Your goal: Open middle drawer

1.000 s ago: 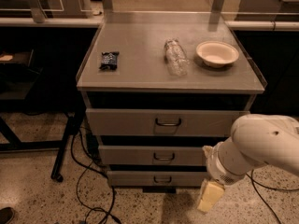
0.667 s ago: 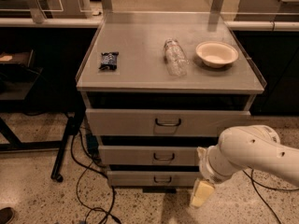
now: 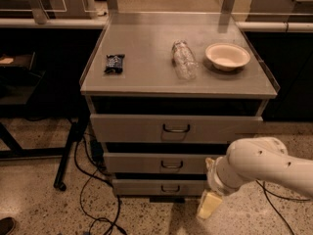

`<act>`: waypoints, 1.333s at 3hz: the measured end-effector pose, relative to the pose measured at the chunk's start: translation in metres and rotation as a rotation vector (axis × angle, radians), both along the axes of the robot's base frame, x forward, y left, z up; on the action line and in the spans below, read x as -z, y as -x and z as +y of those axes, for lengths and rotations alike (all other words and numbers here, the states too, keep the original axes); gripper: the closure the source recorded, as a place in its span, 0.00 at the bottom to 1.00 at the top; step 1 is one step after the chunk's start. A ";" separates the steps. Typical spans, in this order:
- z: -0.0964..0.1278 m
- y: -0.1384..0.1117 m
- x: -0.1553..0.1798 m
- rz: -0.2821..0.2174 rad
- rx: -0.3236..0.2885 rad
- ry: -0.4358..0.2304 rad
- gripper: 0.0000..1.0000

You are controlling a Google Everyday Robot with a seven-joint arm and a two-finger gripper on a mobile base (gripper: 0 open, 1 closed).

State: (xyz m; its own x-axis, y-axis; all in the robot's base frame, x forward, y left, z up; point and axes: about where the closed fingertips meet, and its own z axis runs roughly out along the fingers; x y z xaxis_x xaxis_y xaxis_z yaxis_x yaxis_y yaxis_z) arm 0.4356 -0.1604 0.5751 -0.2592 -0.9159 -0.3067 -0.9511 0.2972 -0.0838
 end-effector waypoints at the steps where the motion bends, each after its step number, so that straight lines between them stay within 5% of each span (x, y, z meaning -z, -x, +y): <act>1: 0.010 -0.004 0.053 0.025 0.009 -0.016 0.00; 3: 0.028 -0.046 0.104 -0.036 -0.008 -0.051 0.00; 4: 0.028 -0.040 0.105 -0.034 -0.010 -0.053 0.00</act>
Offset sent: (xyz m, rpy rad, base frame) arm 0.0535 0.0399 -0.1378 0.0657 -0.0488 0.0168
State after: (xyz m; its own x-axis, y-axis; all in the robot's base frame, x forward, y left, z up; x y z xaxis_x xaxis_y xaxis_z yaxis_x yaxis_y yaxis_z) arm 0.4753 -0.1325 0.4703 -0.2384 -0.9005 -0.3636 -0.9511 0.2922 -0.1000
